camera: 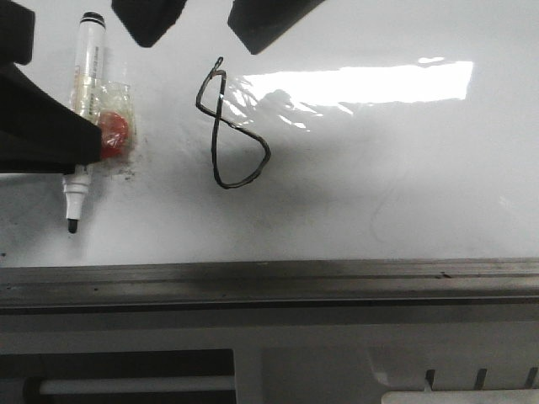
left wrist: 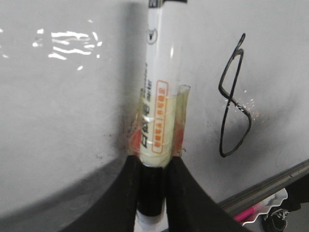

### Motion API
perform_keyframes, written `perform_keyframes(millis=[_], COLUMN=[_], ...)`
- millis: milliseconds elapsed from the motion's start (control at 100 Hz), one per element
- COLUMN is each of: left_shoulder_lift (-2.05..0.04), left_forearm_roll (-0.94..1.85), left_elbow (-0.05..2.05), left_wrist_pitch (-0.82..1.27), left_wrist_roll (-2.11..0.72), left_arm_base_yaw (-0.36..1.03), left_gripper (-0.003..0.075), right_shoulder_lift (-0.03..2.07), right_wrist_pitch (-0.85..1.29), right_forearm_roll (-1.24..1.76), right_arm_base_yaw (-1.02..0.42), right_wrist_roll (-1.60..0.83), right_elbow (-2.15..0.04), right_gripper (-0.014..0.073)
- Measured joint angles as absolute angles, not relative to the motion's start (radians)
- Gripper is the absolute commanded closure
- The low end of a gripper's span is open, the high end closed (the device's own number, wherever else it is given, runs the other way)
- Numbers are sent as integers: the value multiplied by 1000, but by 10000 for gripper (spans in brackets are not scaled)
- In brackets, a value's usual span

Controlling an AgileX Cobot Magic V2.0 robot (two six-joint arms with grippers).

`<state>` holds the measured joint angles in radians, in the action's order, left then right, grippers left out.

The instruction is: Write number 8 on whiteboard

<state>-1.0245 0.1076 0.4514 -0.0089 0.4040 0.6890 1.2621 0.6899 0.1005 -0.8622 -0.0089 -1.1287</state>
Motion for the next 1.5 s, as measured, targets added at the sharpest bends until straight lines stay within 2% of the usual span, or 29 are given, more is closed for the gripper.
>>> perform_keyframes(millis=[90, 100, 200, 240, 350, 480, 580, 590, 650, 700, 730, 960, 1100, 1310, 1500], left_shoulder_lift=[-1026, -1026, -1026, -1026, -1026, -1020, -980, -976, -926, -877, -849, -586, -430, -295, -287], left_forearm_roll=[108, 108, 110, 110, 119, 129, 121, 116, 83, 57, 44, 10, -12, -12, -8], left_elbow=[451, 451, 451, 451, 451, 451, 451, 451, 451, 451, 451, 386, 295, 183, 126], left_wrist_pitch=[-10, -10, -15, -18, -20, -20, -13, -11, 0, 30, 47, 54, 44, 58, 60], left_wrist_roll=[404, 404, 404, 404, 404, 404, 404, 404, 404, 404, 404, 404, 404, 404, 404], left_arm_base_yaw=[689, 689, 689, 689, 689, 689, 687, 687, 687, 687, 687, 687, 687, 687, 687], left_gripper=[623, 585, 411, 363, 322, 322, 360, 381, 513, 683, 739, 741, 741, 741, 741], right_shoulder_lift=[1262, 1262, 1262, 1262, 1262, 1246, 1207, 1200, 1166, 1131, 1101, 827, 649, 451, 410], right_wrist_pitch=[690, 690, 690, 690, 690, 690, 685, 685, 671, 639, 604, 272, 138, 54, 52], right_forearm_roll=[100, 101, 103, 104, 106, 83, 74, 74, 69, 63, 61, 55, 55, 55, 55], right_arm_base_yaw=[-862, -862, -862, -862, -862, -862, -862, -862, -862, -862, -862, -862, -862, -862, -862], right_wrist_roll=[-9, -9, -9, -9, -9, -9, -9, -9, -11, -11, -11, -11, -11, -11, -11], right_elbow=[-1129, -1129, -1129, -1129, -1129, -1127, -1114, -1112, -1082, -1044, -1017, -676, -461, -277, -201], right_gripper=[178, 178, 178, 181, 267, 462, 648, 667, 657, 657, 657, 657, 657, 657, 657])
